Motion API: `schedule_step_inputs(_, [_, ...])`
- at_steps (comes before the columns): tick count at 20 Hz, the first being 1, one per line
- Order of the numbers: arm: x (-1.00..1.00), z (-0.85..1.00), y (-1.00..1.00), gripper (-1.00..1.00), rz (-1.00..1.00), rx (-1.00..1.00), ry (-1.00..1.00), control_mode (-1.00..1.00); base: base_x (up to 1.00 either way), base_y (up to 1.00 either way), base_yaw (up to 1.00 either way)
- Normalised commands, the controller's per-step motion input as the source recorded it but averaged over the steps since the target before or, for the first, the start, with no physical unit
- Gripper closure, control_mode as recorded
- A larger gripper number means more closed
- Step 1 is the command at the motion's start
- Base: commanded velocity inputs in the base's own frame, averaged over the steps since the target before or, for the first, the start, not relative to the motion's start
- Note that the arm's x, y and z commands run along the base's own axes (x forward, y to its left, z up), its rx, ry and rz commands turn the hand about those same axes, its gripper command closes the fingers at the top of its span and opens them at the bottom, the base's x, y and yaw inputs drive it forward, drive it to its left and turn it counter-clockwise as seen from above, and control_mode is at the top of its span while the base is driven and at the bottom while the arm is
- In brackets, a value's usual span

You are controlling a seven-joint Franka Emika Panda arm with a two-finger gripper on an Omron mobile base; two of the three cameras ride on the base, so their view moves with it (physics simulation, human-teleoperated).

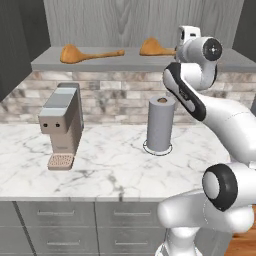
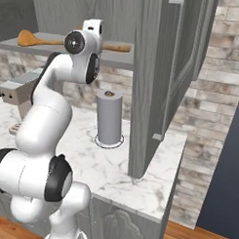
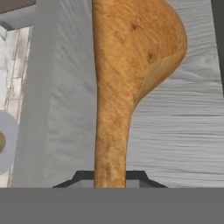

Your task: Organize the utensils by type. Pick up the wooden spoons from the counter and place them in the open cabinet. Then pick up the metallic utensils from the counter and place them in the open drawer.

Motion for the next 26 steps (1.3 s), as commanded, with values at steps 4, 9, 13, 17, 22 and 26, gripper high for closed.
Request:
schedule_step_inputs(4, [0.78,0.08,-0.11,1.0,0.04,0.0,0.14,-1.0,0.0,0.0,0.0])
schedule_step_inputs(9, [0.73,-0.01,-0.12,1.0,0.05,0.0,0.1,-1.0,0.0,0.0,0.0])
schedule_step_inputs(13, [0.74,-0.07,-0.14,1.0,0.04,0.0,0.03,-1.0,0.0,0.0,0.0])
schedule_step_inputs(17, [0.62,-0.13,-0.17,1.0,0.02,0.0,0.01,-1.0,0.0,0.0,0.0])
schedule_step_inputs(22, [0.44,-0.3,-0.05,1.0,0.01,0.0,0.0,-1.0,0.0,0.0,0.0])
schedule_step_inputs(26, [0.18,-0.49,0.0,1.0,0.01,0.0,0.0,-1.0,0.0,0.0,0.0])
